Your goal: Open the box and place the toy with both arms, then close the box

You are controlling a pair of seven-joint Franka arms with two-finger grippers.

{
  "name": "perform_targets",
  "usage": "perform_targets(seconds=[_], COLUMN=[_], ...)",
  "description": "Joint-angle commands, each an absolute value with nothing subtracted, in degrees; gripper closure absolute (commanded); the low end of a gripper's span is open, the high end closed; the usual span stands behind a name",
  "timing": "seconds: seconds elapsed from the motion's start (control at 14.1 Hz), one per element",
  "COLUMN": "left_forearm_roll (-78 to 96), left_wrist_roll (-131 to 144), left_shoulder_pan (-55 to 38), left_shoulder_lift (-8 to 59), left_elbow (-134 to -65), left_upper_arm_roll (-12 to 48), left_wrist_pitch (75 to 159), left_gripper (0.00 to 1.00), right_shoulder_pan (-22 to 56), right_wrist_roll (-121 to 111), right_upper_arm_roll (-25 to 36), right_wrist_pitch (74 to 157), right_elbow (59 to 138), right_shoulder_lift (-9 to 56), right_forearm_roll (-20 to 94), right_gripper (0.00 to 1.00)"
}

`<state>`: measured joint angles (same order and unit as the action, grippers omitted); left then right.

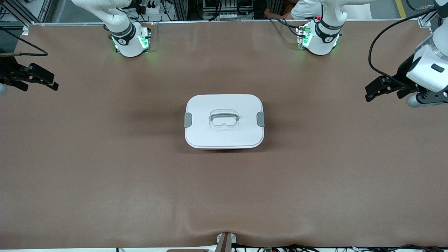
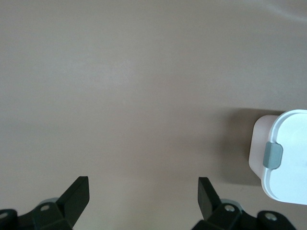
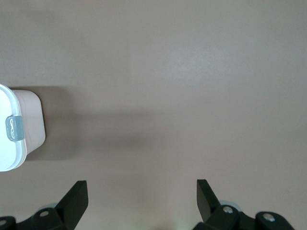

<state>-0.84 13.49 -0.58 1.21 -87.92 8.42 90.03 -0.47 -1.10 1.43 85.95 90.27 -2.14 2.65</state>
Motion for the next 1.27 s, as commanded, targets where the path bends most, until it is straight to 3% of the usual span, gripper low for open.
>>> perform_targets(seconds=[0.0, 1.2], left_forearm_roll=[-0.18, -0.44], left_wrist_roll=[12.39, 2.84], left_shoulder_pan=[-0.35, 0.18], left_shoulder_lift=[-3.42, -3.34], left_elbow=[-93.15, -88.95], left_upper_arm_roll=[8.79, 8.79], left_wrist_pitch=[90.44, 88.68], left_gripper=[0.00, 0.00], right_shoulder_pan=[-1.14, -0.26], right_wrist_roll=[-0.79, -0.79], right_upper_arm_roll=[1.23, 1.23], right_wrist_pitch=[86.40, 86.13], right_elbow=[91.85, 91.49], right_shoulder_lift=[-3.69, -3.78], right_forearm_roll=[3.60, 3.60], right_gripper=[0.00, 0.00])
